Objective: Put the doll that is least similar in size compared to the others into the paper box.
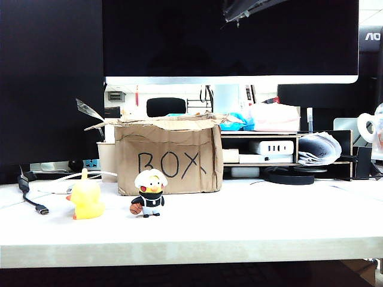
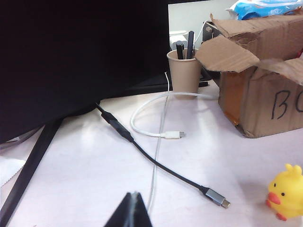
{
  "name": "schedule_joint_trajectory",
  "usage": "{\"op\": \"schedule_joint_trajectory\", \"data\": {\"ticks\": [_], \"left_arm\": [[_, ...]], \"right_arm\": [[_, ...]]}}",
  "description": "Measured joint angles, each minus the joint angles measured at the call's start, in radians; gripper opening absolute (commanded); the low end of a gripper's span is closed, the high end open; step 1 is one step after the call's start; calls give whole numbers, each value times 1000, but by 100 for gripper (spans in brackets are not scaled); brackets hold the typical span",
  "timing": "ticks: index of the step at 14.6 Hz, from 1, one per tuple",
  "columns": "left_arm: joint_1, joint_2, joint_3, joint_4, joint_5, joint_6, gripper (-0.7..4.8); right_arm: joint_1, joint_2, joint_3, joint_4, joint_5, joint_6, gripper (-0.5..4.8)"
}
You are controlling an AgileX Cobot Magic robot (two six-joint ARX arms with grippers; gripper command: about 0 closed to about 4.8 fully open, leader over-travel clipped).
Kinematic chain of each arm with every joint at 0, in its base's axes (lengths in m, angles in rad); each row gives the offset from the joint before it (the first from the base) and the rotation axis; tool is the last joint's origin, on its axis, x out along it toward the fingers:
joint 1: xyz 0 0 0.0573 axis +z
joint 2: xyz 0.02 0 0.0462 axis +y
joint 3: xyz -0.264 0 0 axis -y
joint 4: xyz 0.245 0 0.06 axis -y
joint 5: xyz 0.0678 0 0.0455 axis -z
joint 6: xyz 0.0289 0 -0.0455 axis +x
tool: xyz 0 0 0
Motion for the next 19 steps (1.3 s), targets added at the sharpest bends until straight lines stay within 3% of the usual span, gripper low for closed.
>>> {"op": "schedule_joint_trajectory", "data": {"ticks": [3, 5, 7, 10, 11, 13, 14, 16, 17, 19], "left_arm": [[0, 0, 0, 0, 0, 0, -5], [0, 0, 0, 0, 0, 0, -5], [0, 0, 0, 0, 0, 0, -5], [0, 0, 0, 0, 0, 0, -5], [0, 0, 0, 0, 0, 0, -5], [0, 0, 0, 0, 0, 0, -5], [0, 0, 0, 0, 0, 0, -5], [0, 0, 0, 0, 0, 0, -5], [0, 0, 0, 0, 0, 0, -5], [0, 0, 0, 0, 0, 0, -5]], "right_arm": [[0, 0, 0, 0, 0, 0, -5], [-11, 0, 0, -32, 41, -175, -5], [-78, -17, 0, -77, 72, -283, -5], [-208, -73, 0, -77, 31, -291, 1], [-277, -101, 0, -76, 28, -292, 1], [-559, -217, 0, -75, -8, -292, 2], [-651, -248, 0, -77, -63, -292, 2], [-969, -330, 0, -76, -233, -291, 1], [-1032, -342, 0, -78, -285, -292, 1], [-1268, -392, 0, -134, -452, -291, 1]]}}
